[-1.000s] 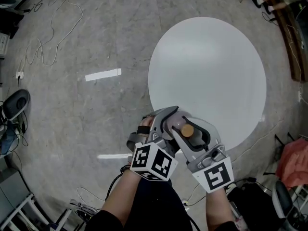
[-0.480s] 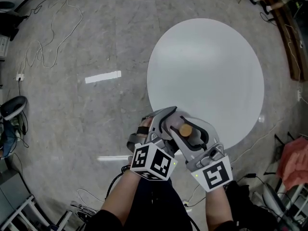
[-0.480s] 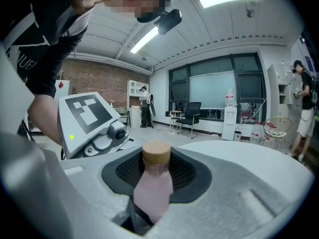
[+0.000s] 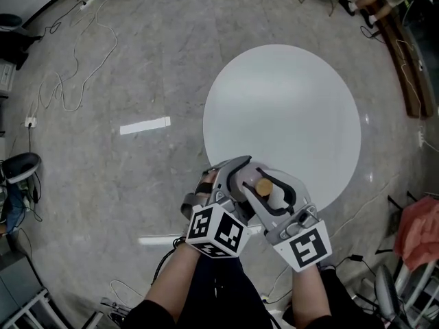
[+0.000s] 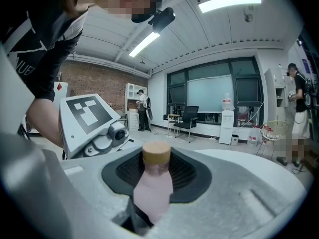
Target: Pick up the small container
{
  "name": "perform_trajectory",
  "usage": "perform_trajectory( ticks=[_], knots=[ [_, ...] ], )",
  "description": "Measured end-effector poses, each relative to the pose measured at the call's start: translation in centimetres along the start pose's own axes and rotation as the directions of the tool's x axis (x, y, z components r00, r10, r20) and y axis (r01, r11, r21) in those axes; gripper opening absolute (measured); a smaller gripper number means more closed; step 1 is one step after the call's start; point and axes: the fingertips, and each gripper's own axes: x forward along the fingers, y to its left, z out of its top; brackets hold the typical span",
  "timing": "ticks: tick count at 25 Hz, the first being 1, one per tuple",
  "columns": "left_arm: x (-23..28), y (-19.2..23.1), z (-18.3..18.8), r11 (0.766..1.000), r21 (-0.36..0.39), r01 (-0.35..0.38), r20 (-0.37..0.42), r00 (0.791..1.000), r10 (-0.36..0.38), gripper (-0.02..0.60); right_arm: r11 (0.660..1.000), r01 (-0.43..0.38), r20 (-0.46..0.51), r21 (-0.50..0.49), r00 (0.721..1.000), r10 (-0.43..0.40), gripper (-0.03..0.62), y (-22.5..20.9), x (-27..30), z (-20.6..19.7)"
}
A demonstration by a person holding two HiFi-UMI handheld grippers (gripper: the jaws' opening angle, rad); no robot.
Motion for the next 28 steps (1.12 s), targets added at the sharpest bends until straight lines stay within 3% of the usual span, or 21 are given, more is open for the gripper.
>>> perform_trajectory(
  ticks=[17, 28],
  knots=[
    [-2.1, 0.9, 7.4, 1.000, 0.007, 0.014, 0.007, 1.000, -0.014, 0.364, 1.000, 0.012, 0.041, -0.009, 0.999, -0.011, 0.133, -2.3, -2.3, 7.3],
    [-5.9, -0.4, 10.6, 1.000, 0.013, 0.018, -0.006, 1.000, -0.018, 0.364, 1.000, 0.015, 0.051, -0.019, 0.999, -0.014, 0.133, -0.4, -4.4, 11.5]
  ],
)
